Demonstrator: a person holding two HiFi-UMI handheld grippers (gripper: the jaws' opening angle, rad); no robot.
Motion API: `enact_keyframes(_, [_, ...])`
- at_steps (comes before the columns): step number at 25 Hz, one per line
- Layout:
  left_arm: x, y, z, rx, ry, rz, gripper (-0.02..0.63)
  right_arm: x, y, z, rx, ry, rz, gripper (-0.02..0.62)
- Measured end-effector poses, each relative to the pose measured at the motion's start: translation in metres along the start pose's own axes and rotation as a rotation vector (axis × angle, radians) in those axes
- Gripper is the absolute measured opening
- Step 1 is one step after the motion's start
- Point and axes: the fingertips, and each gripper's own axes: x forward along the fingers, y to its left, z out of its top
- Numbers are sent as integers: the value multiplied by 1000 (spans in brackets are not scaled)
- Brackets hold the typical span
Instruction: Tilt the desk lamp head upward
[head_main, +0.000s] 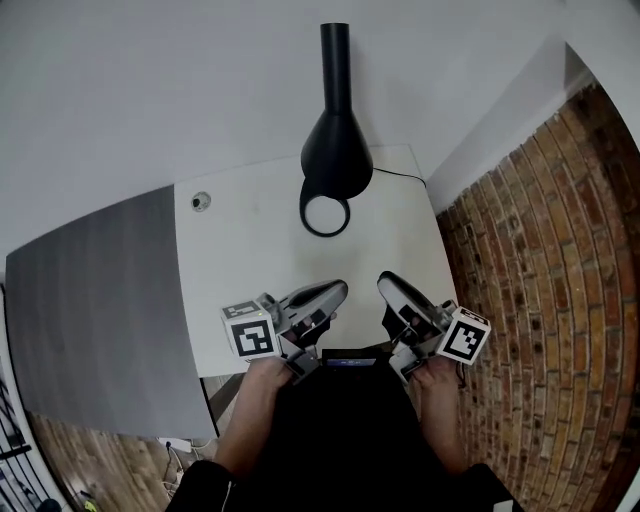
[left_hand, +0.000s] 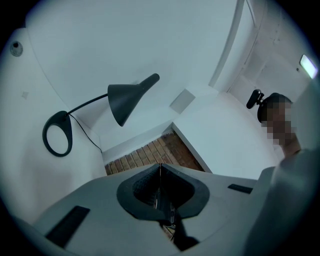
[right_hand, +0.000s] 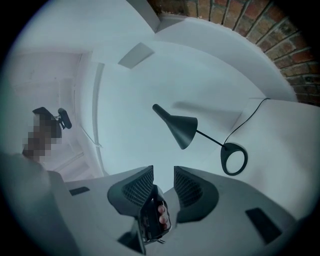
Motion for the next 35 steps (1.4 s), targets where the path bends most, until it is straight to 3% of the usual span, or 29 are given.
enact_keyframes(14, [26, 45, 48, 62, -129, 197, 12, 48, -41, 49, 66, 141, 204, 114])
enact_keyframes(21, [37, 71, 64, 109, -172, 273, 12, 61, -74, 69, 61, 188, 257, 114])
enact_keyframes(26, [28, 98, 57, 88, -154, 332, 12, 73, -76, 61, 29, 231, 282, 114])
enact_keyframes(30, [35, 129, 52, 37, -126, 293, 14, 74, -74, 60, -12, 248, 260, 114])
enact_keyframes(35, [30, 211, 41, -58, -70, 337, 15, 77, -76, 46, -32, 274, 192, 114])
